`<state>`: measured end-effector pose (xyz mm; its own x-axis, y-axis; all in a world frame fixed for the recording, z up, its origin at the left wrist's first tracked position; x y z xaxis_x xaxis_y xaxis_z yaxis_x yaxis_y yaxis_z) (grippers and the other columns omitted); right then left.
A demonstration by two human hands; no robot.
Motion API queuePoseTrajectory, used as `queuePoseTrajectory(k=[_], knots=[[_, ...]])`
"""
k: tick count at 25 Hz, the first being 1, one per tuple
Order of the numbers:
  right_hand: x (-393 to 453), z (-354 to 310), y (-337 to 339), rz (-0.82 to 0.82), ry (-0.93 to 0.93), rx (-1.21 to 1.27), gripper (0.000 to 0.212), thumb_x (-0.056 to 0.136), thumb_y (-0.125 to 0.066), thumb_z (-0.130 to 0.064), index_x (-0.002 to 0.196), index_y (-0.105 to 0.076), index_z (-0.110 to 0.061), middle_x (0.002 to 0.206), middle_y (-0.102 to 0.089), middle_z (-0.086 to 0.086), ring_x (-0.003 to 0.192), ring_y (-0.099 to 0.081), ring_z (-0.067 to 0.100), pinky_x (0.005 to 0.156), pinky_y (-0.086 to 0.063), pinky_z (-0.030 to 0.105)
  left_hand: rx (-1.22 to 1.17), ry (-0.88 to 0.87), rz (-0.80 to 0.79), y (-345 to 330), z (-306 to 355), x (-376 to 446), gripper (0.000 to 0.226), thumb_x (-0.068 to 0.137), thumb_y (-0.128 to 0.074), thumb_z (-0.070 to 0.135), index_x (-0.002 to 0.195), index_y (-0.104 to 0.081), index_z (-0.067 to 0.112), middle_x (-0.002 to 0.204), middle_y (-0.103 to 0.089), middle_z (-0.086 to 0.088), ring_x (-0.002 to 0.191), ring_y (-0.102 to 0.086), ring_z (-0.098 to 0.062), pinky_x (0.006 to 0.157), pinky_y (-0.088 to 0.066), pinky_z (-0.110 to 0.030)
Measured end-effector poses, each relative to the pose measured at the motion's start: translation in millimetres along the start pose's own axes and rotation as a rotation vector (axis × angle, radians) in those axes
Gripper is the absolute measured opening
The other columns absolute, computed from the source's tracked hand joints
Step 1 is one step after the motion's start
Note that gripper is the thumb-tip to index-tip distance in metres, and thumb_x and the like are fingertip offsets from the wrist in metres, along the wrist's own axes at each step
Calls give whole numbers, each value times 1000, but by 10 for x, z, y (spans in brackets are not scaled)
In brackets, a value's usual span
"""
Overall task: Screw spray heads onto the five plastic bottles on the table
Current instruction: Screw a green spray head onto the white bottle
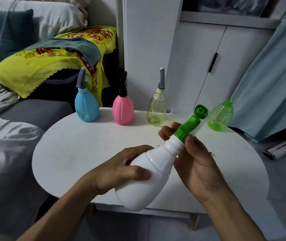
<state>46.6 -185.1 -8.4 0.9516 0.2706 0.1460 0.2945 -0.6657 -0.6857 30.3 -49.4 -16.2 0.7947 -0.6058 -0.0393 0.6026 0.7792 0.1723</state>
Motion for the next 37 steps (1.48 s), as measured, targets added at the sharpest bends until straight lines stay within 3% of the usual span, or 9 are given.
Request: queuePoseTrajectory(k=[4, 10, 14, 16, 22, 27, 31, 35, 37], knots=[[5, -83, 118, 162, 53, -144, 49, 60, -90, -38, 99, -78, -11, 103, -77, 14, 104, -71, 23, 78, -58, 31, 97, -45, 73, 7, 23, 40, 56, 66, -65, 46, 118, -62, 26, 107, -68, 1, 97, -65, -21, 78, -56, -32], [-40, 19, 255, 344, 3, -172, 17, 73, -74, -22, 88, -80, -17, 90, -76, 7, 93, -69, 24, 81, -56, 35, 485, 91, 230, -44, -122, 72, 74, 52, -82, 57, 117, -50, 42, 105, -65, 14, 92, -64, -7, 79, -58, -36], [-18, 114, 130, 163, -173, 7, 34, 50, -94, -24, 70, -71, -10, 75, -70, 12, 81, -71, 30, 78, -58, 43, 149, 181, -158, -344, -190, 78, 63, 60, -80, 42, 119, -60, 34, 112, -69, 2, 102, -66, -17, 88, -57, -41], [-28, 131, 102, 124, -185, 13, 35, 51, -93, -25, 60, -63, -10, 70, -69, 12, 78, -71, 30, 79, -58, 43, 82, 235, -238, -389, -202, 46, 62, 61, -78, 40, 120, -60, 33, 115, -69, 0, 105, -65, -18, 92, -56, -43], [-13, 37, 165, 309, -59, -105, 25, 66, -64, -10, 44, -53, -18, 45, -46, 1, 56, -54, 19, 75, -46, 35, 244, 153, -17, -336, -146, 106, 60, 53, -80, 40, 110, -63, 29, 102, -71, 1, 94, -68, -19, 84, -57, -47], [-12, -24, 256, 474, 37, -106, 34, 73, -61, -7, 43, -51, -19, 43, -41, 0, 55, -44, 20, 61, -48, 29, 347, 120, 97, -254, -118, 143, 62, 52, -82, 43, 109, -57, 38, 99, -68, 8, 89, -66, -12, 79, -58, -41], [-35, -86, 446, 672, 111, -140, 33, 83, -63, -2, 54, -54, -17, 46, -47, -1, 55, -53, 17, 61, -42, 28, 667, 19, 370, -312, -58, 135, 74, 48, -77, 59, 112, -44, 45, 100, -64, 16, 85, -63, -8, 73, -56, -35], [92, -94, 227, 326, -1, 3, 19, 72, -74, -15, 58, -62, -16, 55, -57, 2, 58, -63, 18, 64, -53, 32, 464, 56, 241, -203, -145, 239, 70, 48, -83, 53, 110, -51, 45, 97, -67, 16, 84, -66, -5, 72, -59, -35], [103, -78, 181, 277, -40, 8, 21, 69, -76, -22, 55, -62, -17, 56, -59, 4, 58, -64, 20, 65, -56, 34, 435, 73, 182, -163, -195, 255, 68, 48, -84, 54, 109, -53, 46, 97, -67, 17, 86, -66, -4, 72, -59, -32]])
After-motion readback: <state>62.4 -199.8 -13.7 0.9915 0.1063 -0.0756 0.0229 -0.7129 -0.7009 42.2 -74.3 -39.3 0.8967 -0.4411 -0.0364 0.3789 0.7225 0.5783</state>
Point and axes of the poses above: each hand's wrist, its own x-axis towards the middle knuckle, its own y-axis out of the back of the hand, z = x × y, the point moved 8 cm from there along x, towards the middle knuckle
